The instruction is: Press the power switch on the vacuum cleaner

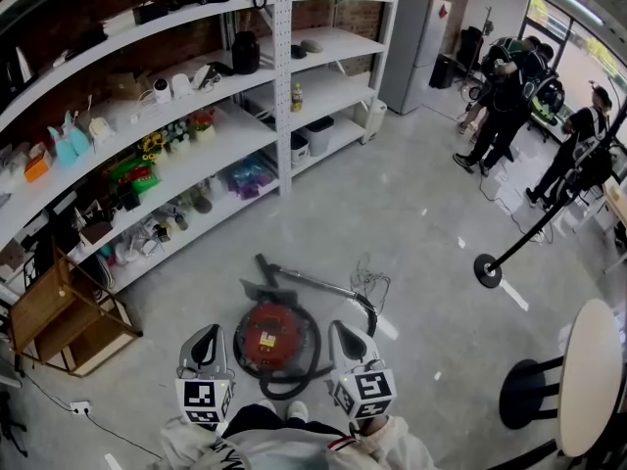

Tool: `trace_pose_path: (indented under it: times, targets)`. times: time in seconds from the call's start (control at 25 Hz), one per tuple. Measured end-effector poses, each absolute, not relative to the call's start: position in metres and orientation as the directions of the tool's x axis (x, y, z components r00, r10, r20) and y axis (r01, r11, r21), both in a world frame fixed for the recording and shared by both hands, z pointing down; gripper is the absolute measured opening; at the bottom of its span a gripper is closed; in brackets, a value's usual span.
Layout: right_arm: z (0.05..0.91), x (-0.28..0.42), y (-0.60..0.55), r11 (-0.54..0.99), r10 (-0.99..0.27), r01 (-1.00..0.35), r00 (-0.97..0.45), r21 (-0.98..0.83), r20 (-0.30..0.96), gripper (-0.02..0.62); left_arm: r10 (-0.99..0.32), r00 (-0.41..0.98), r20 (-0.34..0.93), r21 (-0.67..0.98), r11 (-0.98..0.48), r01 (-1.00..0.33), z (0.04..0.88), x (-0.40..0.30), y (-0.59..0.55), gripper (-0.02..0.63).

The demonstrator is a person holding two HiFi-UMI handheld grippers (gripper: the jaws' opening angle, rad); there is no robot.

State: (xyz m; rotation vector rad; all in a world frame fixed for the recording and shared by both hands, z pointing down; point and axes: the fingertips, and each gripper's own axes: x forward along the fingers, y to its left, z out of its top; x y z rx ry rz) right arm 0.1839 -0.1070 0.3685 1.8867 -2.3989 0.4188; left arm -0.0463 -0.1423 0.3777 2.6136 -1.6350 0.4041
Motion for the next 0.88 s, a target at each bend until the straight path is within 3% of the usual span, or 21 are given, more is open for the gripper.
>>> trace_pose_path:
  times: [0.88]
  targets:
    - [0.369,0.172,-0.076,0.187,-0.948,-0.966,-0.225,-0.179,0.224,0.0,-0.871,0.434,0.231,-0.107,-0.466,-0.878,0.371,-0.058,-0.115,0.0]
